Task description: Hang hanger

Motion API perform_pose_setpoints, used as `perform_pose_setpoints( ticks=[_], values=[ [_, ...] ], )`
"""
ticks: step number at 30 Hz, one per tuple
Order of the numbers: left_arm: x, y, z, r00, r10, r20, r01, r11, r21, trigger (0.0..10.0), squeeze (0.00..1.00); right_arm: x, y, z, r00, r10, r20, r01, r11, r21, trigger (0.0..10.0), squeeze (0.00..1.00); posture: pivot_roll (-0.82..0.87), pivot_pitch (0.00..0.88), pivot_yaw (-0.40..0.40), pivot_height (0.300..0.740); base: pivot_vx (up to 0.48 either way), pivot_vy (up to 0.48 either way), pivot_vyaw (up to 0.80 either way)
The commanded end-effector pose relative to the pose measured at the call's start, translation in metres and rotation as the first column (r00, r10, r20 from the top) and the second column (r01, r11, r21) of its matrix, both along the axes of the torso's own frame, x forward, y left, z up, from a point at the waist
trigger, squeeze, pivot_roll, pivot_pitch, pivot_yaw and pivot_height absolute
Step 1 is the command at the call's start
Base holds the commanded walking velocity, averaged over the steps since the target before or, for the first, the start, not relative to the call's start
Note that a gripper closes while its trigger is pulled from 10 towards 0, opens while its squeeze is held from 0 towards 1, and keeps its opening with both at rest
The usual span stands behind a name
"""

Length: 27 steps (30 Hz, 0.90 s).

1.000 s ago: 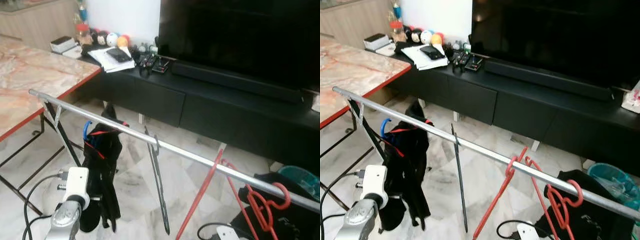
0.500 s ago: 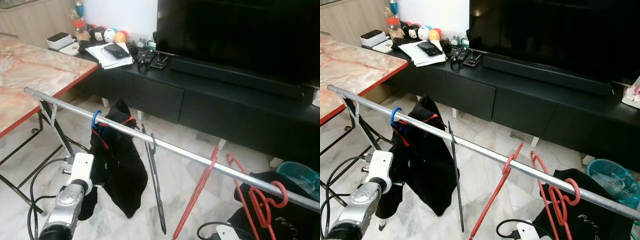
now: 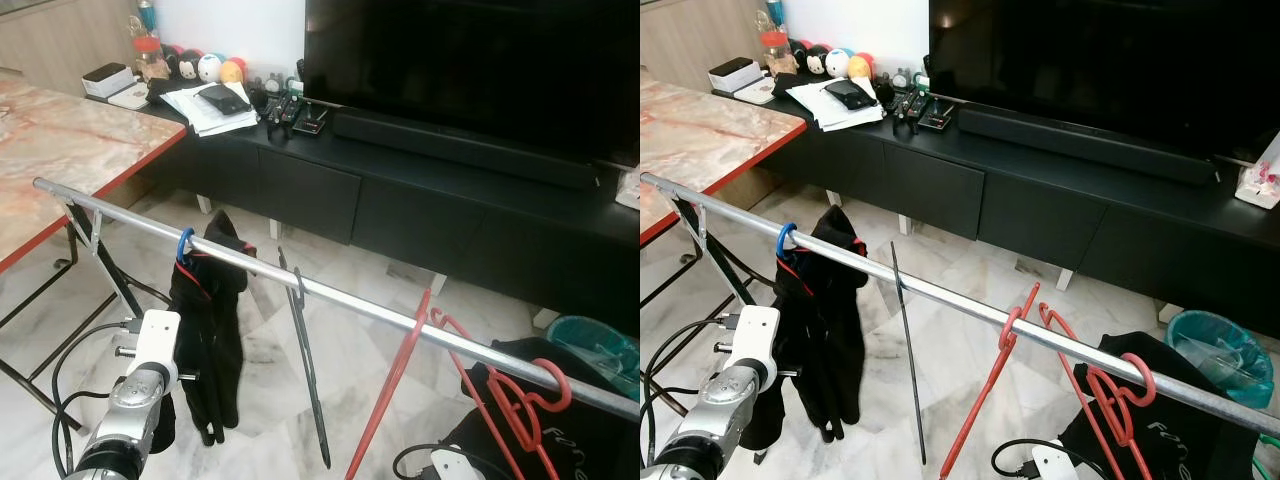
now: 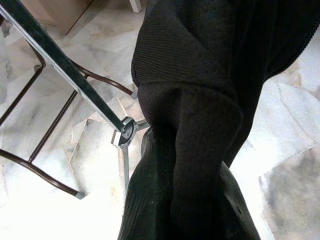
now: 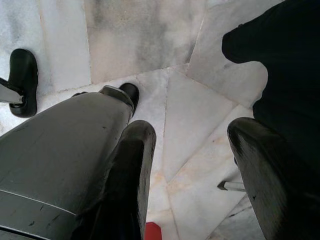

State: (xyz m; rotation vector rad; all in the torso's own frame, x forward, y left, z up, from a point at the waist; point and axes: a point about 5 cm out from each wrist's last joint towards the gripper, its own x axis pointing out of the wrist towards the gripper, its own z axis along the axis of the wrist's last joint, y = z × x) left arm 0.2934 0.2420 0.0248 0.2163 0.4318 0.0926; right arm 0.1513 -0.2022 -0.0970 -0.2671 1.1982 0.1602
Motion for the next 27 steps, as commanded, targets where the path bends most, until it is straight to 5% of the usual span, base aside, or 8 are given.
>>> perform_pose_setpoints(
  ticks=[1,13,14,15,16,27],
  values=[
    [-0.008,0.003,-0.011,0.998,0.031,-0.048,-0.032,0.999,-0.008,10.0,0.0,-0.001,-0.002,0.0,1.0,-0.005,-0.001,0.005,1.0,-0.005,10.0,0.0,-0.04,0.065,-0.04,0.74,0.0,0.0,0.0],
    [-0.014,-0.005,-0.02,0.997,0.013,-0.079,-0.015,1.0,-0.016,10.0,0.0,-0.006,-0.001,-0.002,1.0,-0.012,-0.006,0.012,1.0,-0.003,10.0,0.0,-0.05,0.009,-0.028,0.74,0.0,0.0,0.0],
    [-0.014,-0.005,-0.02,0.997,0.013,-0.077,-0.015,1.0,-0.018,10.0,0.29,-0.006,0.0,-0.002,1.0,-0.012,-0.006,0.012,1.0,-0.003,10.0,0.0,-0.05,0.009,-0.028,0.74,0.0,0.0,0.0],
    [-0.014,-0.005,-0.02,0.997,0.013,-0.077,-0.015,1.0,-0.018,10.0,0.29,-0.006,0.0,-0.002,1.0,-0.012,-0.006,0.012,1.0,-0.003,10.0,0.0,-0.05,0.009,-0.028,0.74,0.0,0.0,0.0],
    [-0.012,-0.004,-0.017,0.998,0.015,-0.057,-0.016,1.0,-0.014,10.0,0.99,-0.007,-0.001,-0.002,1.0,0.003,-0.009,-0.003,1.0,-0.007,10.0,0.0,-0.05,0.003,-0.028,0.74,0.0,0.0,0.0],
    [-0.011,0.0,-0.007,0.999,0.034,0.041,-0.033,0.999,-0.024,10.0,1.0,-0.006,-0.001,-0.002,1.0,0.016,-0.005,-0.016,1.0,-0.012,10.0,0.0,-0.05,0.012,-0.033,0.74,0.0,0.0,0.0]
  ],
)
